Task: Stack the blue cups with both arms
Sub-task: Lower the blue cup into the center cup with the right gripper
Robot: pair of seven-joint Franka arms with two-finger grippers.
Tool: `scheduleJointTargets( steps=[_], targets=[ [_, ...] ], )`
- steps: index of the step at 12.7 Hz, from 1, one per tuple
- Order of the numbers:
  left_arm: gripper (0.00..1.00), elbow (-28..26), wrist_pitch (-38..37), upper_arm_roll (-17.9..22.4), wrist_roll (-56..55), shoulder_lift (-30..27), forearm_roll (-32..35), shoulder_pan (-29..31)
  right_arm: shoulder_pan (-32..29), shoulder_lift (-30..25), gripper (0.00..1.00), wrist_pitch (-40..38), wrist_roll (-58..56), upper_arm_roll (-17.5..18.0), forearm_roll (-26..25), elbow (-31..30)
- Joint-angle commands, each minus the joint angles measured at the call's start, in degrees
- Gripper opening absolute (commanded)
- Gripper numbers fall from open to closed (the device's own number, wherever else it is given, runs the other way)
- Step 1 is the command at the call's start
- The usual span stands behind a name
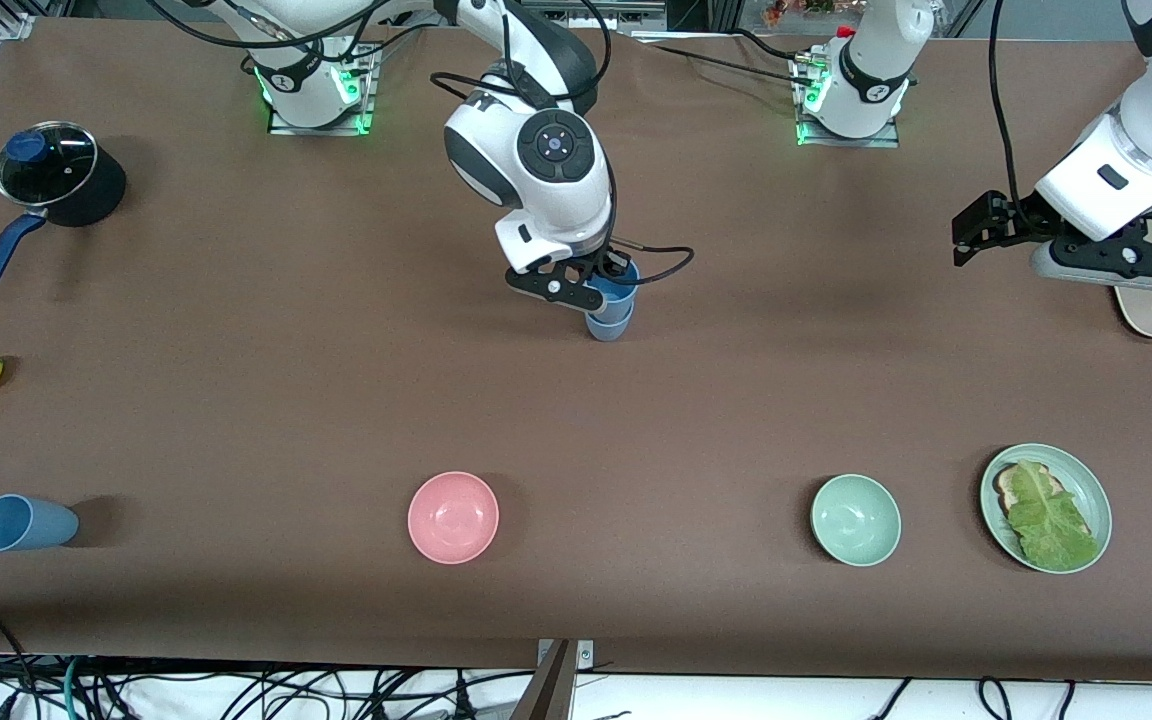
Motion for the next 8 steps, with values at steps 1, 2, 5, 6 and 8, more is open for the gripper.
scheduleJointTargets(
  steps=[1, 2, 5, 6, 8],
  targets=[
    [1.00, 1.35, -0.63, 0.16, 0.66, 0.45, -0.82, -0.35, 0.62, 0.89, 0.00, -1.43, 0.53, 0.04, -1.01, 2.09],
    [1.00, 1.35, -0.63, 0.16, 0.66, 0.45, -0.82, -0.35, 0.62, 0.89, 0.00, -1.78, 0.44, 0.04, -1.01, 2.26],
    [1.00, 1.35, -0.63, 0.25, 0.75, 0.45, -0.82, -0.35, 0.62, 0.89, 0.43, -1.87, 0.44, 0.04, -1.01, 2.35],
    [1.00, 1.35, -0.63, 0.25, 0.66, 0.37, -0.82, -0.35, 0.53, 0.80, 0.57, -1.87, 0.44, 0.04, -0.92, 2.35],
    [1.00, 1.35, -0.72, 0.25, 0.83, 0.37, -0.82, -0.26, 0.27, 0.62, 0.62, -3.18, 0.44, 0.04, -0.74, 3.05]
  ],
)
